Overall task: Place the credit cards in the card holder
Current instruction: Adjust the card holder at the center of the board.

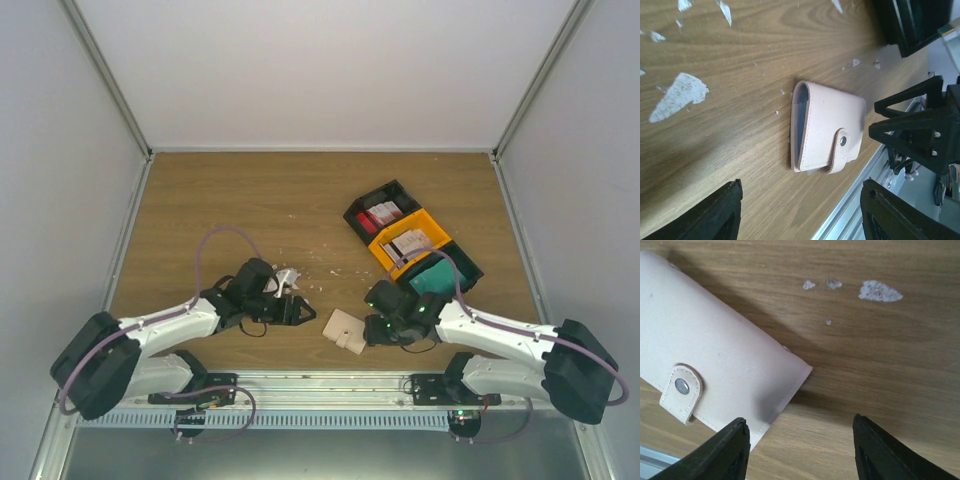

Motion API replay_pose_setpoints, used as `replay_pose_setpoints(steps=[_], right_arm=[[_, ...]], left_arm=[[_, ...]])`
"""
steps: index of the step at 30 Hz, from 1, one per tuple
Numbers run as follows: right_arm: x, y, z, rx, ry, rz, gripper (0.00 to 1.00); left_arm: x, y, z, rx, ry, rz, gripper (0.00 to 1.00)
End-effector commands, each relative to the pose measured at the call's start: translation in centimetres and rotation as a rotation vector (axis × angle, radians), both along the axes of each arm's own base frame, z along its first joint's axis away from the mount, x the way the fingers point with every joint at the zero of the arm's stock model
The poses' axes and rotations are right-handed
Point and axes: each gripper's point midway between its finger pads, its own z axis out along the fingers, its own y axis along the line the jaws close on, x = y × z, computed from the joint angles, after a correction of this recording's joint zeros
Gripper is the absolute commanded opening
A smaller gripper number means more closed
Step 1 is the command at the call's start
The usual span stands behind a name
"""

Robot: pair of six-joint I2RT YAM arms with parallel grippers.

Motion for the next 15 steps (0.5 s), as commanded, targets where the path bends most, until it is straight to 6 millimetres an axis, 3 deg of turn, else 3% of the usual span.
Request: replay_pose_setpoints(steps=[1, 5, 10, 15], right_arm=[[-0.4, 1.0, -0.3, 0.065, 0.024, -0.040, 0.52], [0.0, 1.8, -1.1, 0.080, 0.026, -0.035, 0.40], [0.9, 2.7, -1.3, 0.106, -0.007, -0.030, 0.32], [2.1, 2.5, -1.9, 0.092, -0.032, -0.031, 0.16]], left_arm=[[0.8, -2.0, 0.6, -0.017, -0.041, -0.040, 0.63], [2.0, -2.5, 0.0, 0.018, -0.032, -0.022, 0.55], [2.4, -3.0, -0.6, 0.027, -0.007, -0.021, 0.54], [3.0, -3.0, -1.3, 0.059, -0.011, -0.011, 0.53]])
